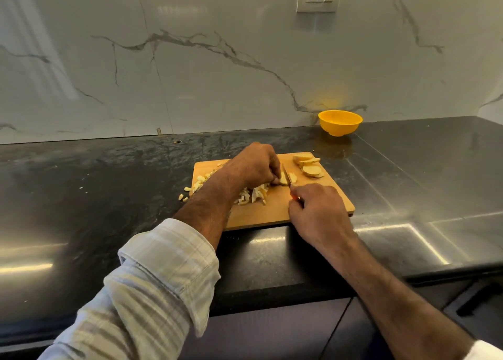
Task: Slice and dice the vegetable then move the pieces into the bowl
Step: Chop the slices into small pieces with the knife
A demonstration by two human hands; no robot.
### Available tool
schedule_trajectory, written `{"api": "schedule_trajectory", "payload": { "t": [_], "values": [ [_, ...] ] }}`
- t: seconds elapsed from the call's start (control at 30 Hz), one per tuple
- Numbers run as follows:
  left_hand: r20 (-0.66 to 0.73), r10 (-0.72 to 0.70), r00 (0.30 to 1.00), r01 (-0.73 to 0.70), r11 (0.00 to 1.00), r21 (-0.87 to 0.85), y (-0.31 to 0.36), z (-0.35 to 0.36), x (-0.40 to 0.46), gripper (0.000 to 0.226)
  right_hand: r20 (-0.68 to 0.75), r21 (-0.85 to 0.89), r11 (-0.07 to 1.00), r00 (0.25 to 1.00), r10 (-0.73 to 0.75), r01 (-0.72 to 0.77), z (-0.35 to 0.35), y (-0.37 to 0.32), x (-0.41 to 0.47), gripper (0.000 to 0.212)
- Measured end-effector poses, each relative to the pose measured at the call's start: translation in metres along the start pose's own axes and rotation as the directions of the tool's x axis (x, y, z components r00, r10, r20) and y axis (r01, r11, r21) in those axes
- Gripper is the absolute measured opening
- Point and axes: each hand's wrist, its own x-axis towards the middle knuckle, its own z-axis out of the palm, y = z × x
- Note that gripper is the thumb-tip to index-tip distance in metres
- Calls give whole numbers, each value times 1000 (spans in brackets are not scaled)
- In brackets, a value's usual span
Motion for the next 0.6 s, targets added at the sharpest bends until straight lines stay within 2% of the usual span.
{"api": "schedule_trajectory", "payload": {
  "t": [0.2, 0.43, 0.6],
  "values": [
    [-10, -11, 1000, 10, 1000, -24, 1, 2, 0, 12, 65, -64, 998, 998, 3, 1, 2, -6, 7, 30],
    [6, -16, 1000, 16, 1000, -15, 5, -1, 0, 9, 140, -51, 996, 987, 81, -75, 0, -6, 30, 39],
    [-2, 3, 1000, -3, 1000, 0, 6, -2, -2, 10, 146, -40, 994, 984, 102, -98, -1, -6, 34, 37]
  ]
}}
